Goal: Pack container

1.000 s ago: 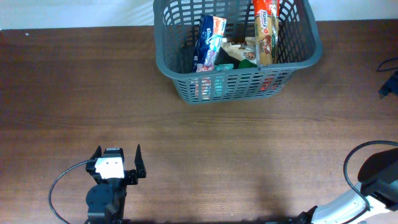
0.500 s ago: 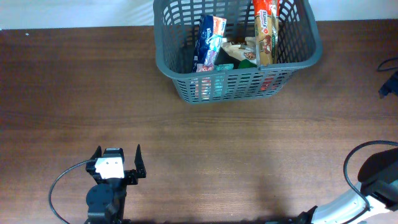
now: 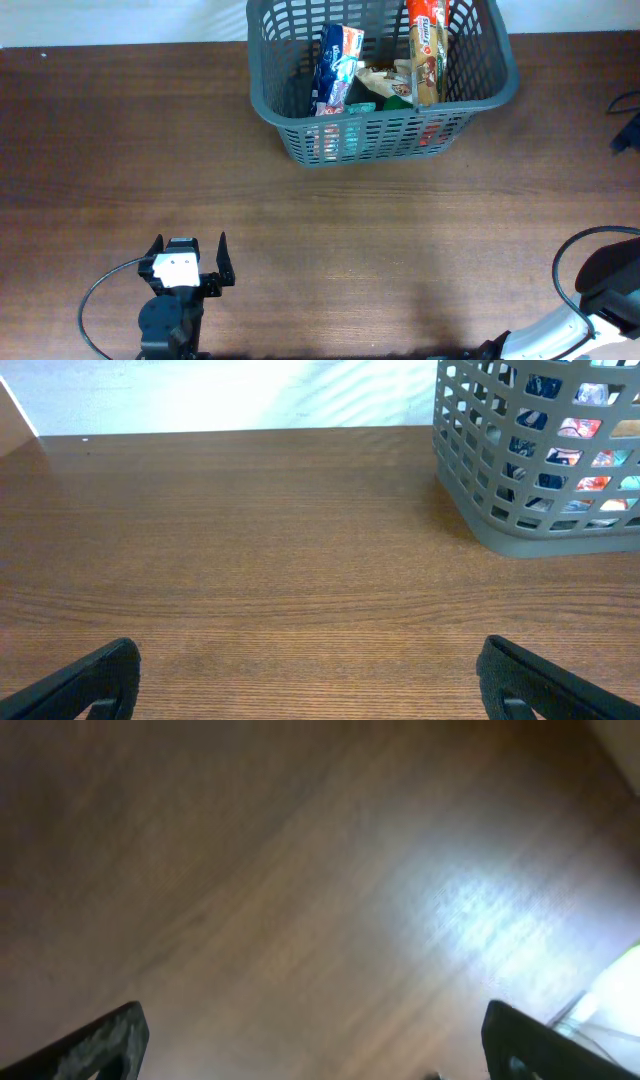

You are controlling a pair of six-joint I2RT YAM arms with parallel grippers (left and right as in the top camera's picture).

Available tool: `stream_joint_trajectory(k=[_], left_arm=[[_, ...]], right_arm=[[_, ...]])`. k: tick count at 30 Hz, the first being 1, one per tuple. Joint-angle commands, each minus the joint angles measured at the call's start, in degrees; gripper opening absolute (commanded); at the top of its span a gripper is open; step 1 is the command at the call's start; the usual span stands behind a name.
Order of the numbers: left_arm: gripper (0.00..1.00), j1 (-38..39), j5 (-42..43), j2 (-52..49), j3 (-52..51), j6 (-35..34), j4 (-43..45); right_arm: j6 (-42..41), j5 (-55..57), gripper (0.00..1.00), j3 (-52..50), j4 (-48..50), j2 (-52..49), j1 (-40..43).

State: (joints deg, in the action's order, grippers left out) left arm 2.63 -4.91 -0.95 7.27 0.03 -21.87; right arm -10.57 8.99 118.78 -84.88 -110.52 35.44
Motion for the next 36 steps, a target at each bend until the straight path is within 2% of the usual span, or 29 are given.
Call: stream_joint_trajectory(k=[1,9,18,22,36], left_arm=[[0.99,-0.3,0.2,0.7,-0.7,0.9,0.0],[0.99,-0.3,0.2,0.7,-0.7,0.9,0.0],[0.99,-0.3,0.2,0.7,-0.7,0.9,0.0],[0.99,-0.3,0.2,0.7,-0.7,0.9,0.0],[0.99,-0.3,0.2,0.7,-0.7,0.9,0.0]], right_arm=[[-0.5,0.5,0.99,-0.4,3.8,3.5,-0.6],[-0.4,0.5,0.99,-0.5,19.5,13.4,-5.3],[0.2,0.5,0.99,-1.8,32.9,21.5,-13.3],[2.2,0.5,0.99,-9.2,41.8,26.7,-17.3],[2.1,0.5,0.99,-50.6,73.9,53.3,-29.9]])
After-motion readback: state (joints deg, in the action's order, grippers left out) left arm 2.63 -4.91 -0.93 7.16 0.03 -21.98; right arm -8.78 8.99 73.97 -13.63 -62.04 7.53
